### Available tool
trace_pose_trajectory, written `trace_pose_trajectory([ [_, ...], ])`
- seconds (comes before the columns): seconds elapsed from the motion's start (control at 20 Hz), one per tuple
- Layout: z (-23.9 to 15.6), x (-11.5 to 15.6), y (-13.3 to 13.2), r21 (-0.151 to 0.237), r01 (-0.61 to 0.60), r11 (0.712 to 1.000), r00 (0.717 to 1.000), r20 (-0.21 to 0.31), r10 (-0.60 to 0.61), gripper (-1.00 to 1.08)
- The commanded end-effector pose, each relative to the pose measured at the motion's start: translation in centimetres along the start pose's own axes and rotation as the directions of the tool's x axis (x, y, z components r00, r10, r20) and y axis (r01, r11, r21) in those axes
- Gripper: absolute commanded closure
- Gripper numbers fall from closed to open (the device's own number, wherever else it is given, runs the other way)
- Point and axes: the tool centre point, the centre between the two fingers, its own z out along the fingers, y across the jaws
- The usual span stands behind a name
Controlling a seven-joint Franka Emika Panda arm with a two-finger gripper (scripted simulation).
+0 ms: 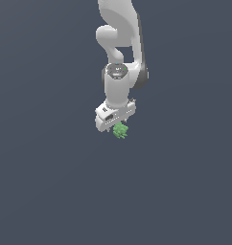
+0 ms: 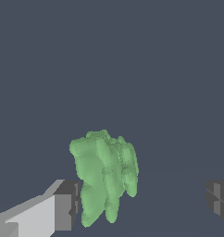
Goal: Pick up the object and move it to a goal position.
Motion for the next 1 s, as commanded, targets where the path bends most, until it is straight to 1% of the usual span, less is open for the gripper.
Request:
trace_pose_trajectory([
  [0.0,0.4,-0.3,-0.8,0.001,0.058,0.998,0.998,0.002,-0.058,-0.92],
  [0.2,0.8,-0.6,-1.6,0.003,0.121,0.993,0.993,0.004,-0.121,-0.92],
  [0.4,1.0,-0.8,-2.1,0.004,0.156,0.988,0.988,0.004,-0.156,-0.92],
  [0.7,1.2,-0.8,-2.1,0.004,0.159,0.987,0.987,0.005,-0.159,-0.92],
  [0.95,2.6,-0.8,-2.2,0.004,0.161,0.987,0.987,0.005,-0.161,-0.92],
])
